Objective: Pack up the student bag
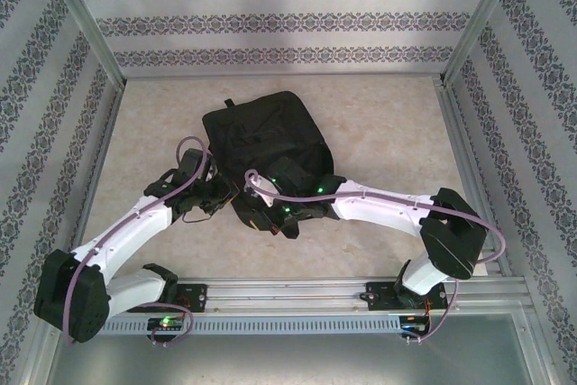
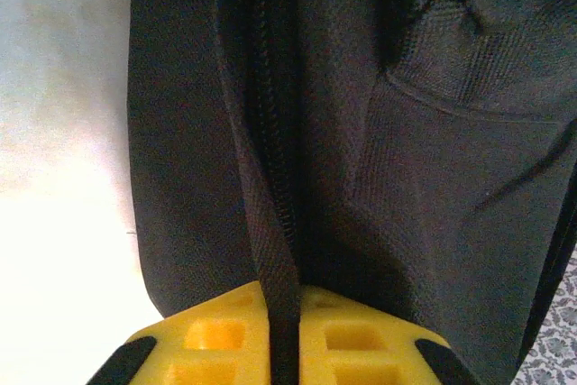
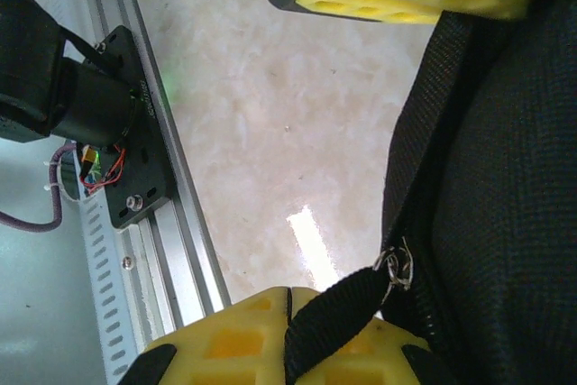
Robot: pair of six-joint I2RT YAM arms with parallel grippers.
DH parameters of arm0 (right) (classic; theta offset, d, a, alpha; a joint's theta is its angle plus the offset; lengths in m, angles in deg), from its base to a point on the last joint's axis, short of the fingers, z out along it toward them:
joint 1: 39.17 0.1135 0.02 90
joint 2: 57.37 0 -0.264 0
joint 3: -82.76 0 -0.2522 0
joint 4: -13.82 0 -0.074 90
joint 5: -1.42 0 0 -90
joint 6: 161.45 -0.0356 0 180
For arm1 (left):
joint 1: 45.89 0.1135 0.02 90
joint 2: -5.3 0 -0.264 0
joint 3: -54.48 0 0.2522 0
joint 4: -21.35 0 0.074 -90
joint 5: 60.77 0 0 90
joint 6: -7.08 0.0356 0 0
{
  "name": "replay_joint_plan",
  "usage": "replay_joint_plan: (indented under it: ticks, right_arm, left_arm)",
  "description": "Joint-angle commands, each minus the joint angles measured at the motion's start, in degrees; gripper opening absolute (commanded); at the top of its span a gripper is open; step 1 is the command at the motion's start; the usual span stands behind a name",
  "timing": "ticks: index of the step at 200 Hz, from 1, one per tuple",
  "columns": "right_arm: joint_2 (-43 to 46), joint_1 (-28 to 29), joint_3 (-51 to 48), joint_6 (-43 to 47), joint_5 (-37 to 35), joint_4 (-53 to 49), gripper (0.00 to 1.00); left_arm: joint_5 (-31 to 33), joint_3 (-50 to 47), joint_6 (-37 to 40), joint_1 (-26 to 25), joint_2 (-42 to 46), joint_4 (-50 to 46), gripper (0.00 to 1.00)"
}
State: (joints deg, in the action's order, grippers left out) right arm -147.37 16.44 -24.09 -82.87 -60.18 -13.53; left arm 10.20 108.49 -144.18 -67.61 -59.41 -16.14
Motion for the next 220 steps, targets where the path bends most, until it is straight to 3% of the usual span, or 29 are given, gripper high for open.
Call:
replay_joint_plan:
  ticks: [1, 67, 190, 220]
  right_arm:
    - [1.9, -0.8, 1.0, 3.8, 3.1, 1.4, 0.0]
    - [4.5, -1.5, -1.7, 2.3, 4.0, -1.6, 0.0]
    - [9.9, -4.9, -4.5, 2.2, 7.7, -7.1, 0.0]
    - [4.8, -3.0, -1.0, -2.8, 10.5, -2.6, 0.0]
  left_arm:
    - [4.1, 2.1, 5.0, 0.1, 1.9, -5.8, 0.08]
    - [3.7, 1.3, 9.9, 7.0, 7.4, -12.2, 0.02]
    - [10.1, 6.0, 20.2, 8.9, 5.4, -17.2, 0.03]
    - [4.2, 6.4, 16.7, 8.9, 4.2, -16.4, 0.25]
